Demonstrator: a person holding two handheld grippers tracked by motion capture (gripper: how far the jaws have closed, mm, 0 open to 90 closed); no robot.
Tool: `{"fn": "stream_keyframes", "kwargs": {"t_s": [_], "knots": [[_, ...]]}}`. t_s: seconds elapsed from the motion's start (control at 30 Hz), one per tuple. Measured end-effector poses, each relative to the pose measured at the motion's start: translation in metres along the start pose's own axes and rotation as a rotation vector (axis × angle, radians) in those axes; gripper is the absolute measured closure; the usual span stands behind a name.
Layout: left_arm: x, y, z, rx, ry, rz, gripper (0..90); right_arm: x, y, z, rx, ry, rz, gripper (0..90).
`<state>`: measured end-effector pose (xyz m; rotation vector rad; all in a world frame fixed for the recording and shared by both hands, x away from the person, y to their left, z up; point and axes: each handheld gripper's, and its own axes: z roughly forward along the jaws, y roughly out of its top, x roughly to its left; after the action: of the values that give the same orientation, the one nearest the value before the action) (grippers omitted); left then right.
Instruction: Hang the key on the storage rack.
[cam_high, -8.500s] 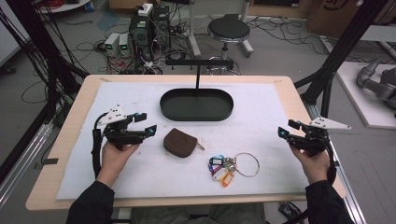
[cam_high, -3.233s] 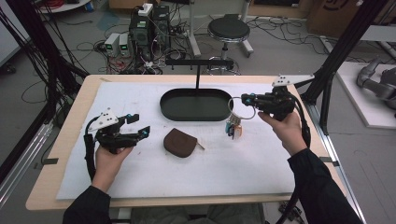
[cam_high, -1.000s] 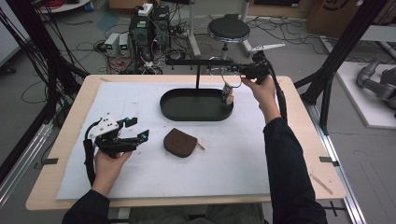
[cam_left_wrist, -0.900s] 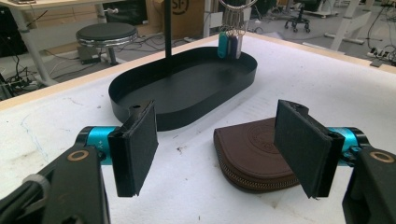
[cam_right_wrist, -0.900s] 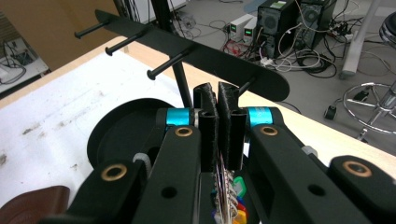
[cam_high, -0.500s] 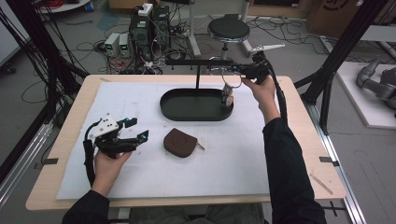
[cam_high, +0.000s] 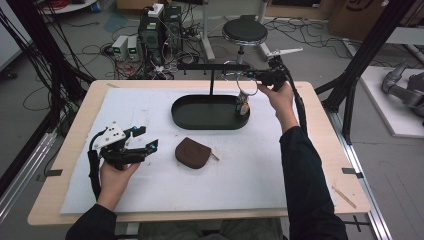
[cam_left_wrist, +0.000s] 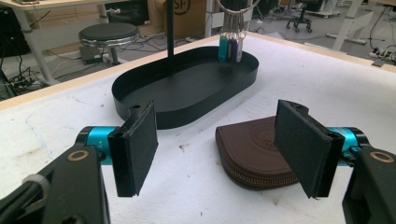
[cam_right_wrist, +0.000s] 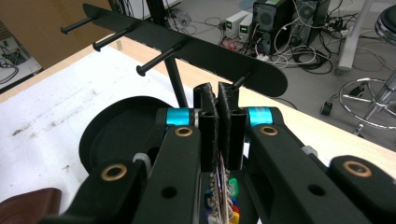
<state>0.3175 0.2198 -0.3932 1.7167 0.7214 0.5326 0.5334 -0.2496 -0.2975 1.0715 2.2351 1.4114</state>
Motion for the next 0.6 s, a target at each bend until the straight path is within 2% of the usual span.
{"fn": "stream_keyframes", "kwargs": {"t_s": [0.6], "knots": [[-0.0019, -0.0002, 0.0013, 0.006, -0.010, 0.004, 30.7, -0.0017, -0.0005, -0.0007, -0.006, -0.013, 0.006, 87.2]]}}
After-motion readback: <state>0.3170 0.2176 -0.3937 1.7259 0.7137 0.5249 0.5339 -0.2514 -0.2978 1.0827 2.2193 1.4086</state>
